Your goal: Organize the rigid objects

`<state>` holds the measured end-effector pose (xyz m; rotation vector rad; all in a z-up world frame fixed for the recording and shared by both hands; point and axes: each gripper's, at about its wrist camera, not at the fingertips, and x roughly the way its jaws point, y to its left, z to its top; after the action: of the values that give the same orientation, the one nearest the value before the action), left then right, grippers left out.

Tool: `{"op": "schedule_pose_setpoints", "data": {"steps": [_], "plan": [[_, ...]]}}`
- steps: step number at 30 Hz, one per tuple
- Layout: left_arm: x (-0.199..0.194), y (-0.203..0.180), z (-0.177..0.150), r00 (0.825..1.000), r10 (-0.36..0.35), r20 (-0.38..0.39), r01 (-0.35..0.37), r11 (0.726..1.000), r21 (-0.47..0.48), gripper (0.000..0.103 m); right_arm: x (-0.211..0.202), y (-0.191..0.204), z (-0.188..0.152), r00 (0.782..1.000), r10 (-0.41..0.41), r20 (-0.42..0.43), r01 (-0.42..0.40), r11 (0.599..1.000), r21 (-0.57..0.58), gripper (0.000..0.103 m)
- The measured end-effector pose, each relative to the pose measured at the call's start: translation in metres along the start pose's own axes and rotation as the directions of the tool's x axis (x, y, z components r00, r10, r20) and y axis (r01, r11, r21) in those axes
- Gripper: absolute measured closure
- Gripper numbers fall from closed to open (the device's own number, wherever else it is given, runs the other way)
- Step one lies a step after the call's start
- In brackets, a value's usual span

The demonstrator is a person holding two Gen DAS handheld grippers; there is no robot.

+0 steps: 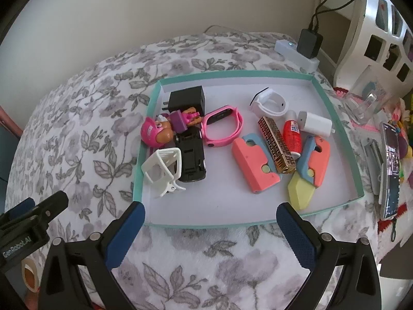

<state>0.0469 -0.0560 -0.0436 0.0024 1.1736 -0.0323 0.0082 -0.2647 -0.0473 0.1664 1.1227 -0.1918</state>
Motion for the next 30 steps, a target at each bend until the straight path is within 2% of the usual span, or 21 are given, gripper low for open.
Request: {"op": "schedule_pose_setpoints", "data": {"steps": [13,30], "plan": [[-0.004,-0.005,-0.001,0.999,0.047,0.014,-0.048,0.998,0.040,0.003,-0.008,-0.001,0.000,0.999,0.007,0.032,-0.007,1.000,0.007,0.000],[0.005,-0.001,-0.001,0.996,0.086,-0.028,-0.084,0.995,0.044,0.003,-0.006,-0.002,0.000,1.000,0.011,0.024,-0.011,1.000,0.006,0.000]]}}
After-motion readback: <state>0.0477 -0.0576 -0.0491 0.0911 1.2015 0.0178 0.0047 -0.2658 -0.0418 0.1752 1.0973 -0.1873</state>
